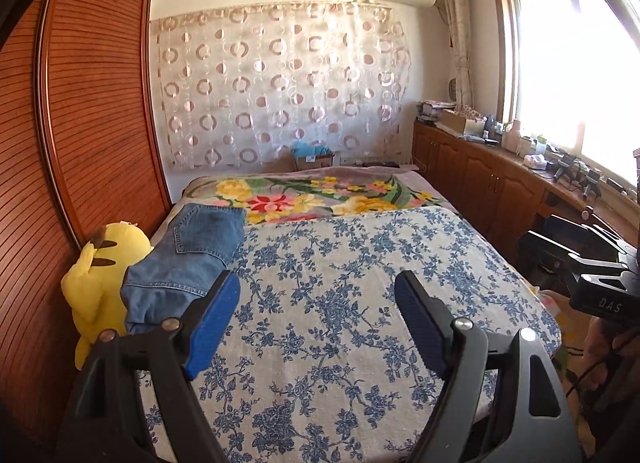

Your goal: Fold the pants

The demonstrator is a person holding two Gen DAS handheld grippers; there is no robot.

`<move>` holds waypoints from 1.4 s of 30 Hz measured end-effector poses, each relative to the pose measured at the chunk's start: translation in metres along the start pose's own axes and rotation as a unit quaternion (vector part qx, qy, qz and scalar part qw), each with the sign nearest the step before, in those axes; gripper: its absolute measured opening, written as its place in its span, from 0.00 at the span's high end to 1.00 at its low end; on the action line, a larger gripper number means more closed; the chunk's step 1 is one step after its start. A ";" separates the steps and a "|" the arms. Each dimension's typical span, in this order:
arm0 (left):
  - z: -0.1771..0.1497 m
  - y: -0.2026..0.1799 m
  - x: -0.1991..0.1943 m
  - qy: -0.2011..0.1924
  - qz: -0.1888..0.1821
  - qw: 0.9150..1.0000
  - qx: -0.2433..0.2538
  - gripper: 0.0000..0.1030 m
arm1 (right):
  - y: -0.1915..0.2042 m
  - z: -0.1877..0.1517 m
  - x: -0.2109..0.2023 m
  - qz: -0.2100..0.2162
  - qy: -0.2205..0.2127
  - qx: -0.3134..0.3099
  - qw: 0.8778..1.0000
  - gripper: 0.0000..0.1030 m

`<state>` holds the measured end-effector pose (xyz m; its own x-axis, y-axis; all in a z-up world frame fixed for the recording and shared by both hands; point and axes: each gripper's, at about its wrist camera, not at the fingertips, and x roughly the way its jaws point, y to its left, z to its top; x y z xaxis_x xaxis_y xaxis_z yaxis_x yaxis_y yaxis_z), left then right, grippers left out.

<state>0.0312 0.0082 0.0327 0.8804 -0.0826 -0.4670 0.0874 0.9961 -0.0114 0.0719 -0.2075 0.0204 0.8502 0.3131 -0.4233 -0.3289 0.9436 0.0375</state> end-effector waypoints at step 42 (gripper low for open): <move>-0.007 -0.001 -0.017 -0.026 0.011 1.000 -0.005 0.22 | 0.007 -0.004 -0.029 -0.017 -0.044 0.005 0.999 0.15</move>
<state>0.0131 0.0089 0.0342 0.9048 -0.0629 -0.4211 0.0646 0.9979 -0.0103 0.0430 -0.2106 0.0297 0.8935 0.2894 -0.3434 -0.2960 0.9546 0.0342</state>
